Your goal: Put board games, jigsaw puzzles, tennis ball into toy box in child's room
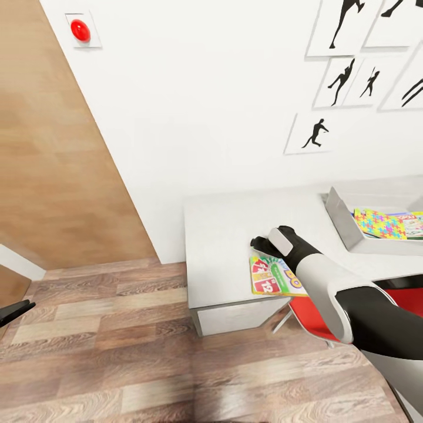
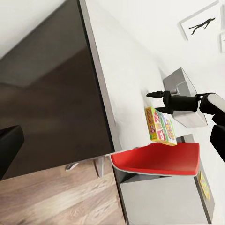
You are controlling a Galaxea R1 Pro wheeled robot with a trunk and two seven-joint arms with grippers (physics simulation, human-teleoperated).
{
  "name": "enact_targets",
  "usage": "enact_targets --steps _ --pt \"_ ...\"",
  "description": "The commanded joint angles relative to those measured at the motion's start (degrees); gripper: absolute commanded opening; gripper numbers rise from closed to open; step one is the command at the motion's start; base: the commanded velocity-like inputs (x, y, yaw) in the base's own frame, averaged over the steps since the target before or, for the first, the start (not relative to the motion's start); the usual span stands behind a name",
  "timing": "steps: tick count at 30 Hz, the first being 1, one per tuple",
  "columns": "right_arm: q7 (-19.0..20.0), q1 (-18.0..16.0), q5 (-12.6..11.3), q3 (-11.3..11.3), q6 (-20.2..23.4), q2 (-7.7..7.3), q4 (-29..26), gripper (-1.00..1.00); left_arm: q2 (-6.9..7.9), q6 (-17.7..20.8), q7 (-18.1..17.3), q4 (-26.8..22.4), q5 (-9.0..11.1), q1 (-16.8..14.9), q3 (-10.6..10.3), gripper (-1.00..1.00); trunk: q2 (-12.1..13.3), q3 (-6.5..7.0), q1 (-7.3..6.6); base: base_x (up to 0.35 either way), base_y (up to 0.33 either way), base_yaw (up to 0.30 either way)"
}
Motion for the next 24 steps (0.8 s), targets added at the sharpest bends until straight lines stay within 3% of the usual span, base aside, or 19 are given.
enact_targets --steps 1,24 --pt "-0.4 0.0 -0.6 0.5 0.2 -0.03 -0.1 1.00 0.01 0.6 -0.3 0.0 -0.1 0.0 0.0 1.00 -0.1 -0.09 0.03 -0.009 0.003 0.000" --pt "-0.4 0.0 -0.6 0.5 0.3 0.02 -0.1 1.00 0.01 0.6 -0.3 0.0 -0.1 0.0 0.0 1.00 -0.1 -0.09 0.03 -0.035 0.000 0.000"
